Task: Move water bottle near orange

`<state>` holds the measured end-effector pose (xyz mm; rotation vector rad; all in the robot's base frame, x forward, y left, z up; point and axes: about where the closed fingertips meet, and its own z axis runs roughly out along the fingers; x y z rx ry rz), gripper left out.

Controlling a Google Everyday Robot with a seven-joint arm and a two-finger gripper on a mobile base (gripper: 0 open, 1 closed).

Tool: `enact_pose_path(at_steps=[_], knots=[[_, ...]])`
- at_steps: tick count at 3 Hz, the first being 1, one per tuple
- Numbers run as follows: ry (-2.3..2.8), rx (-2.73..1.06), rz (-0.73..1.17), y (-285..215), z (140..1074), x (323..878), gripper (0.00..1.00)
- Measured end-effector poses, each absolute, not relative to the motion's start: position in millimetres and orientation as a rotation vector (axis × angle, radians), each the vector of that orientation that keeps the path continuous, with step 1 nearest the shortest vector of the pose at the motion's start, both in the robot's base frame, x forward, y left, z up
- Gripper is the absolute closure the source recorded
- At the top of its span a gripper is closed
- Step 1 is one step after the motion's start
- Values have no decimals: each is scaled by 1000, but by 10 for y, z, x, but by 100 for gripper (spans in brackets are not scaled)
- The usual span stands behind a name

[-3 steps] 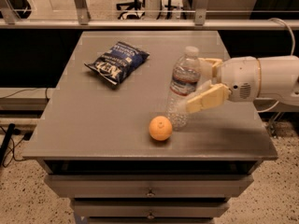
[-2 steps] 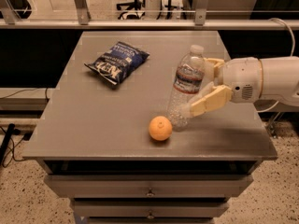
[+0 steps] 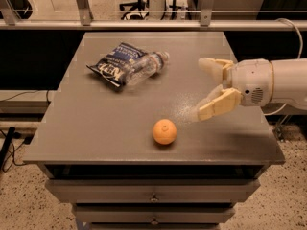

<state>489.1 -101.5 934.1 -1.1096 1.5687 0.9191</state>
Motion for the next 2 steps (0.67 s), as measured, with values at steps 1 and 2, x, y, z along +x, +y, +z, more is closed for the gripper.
enact_pose_path(at_steps=[1,2], knots=[[1584,-1107,900,-1056,9325,4899,0],[1617,-1101,854,-1144,9301,4958,0]])
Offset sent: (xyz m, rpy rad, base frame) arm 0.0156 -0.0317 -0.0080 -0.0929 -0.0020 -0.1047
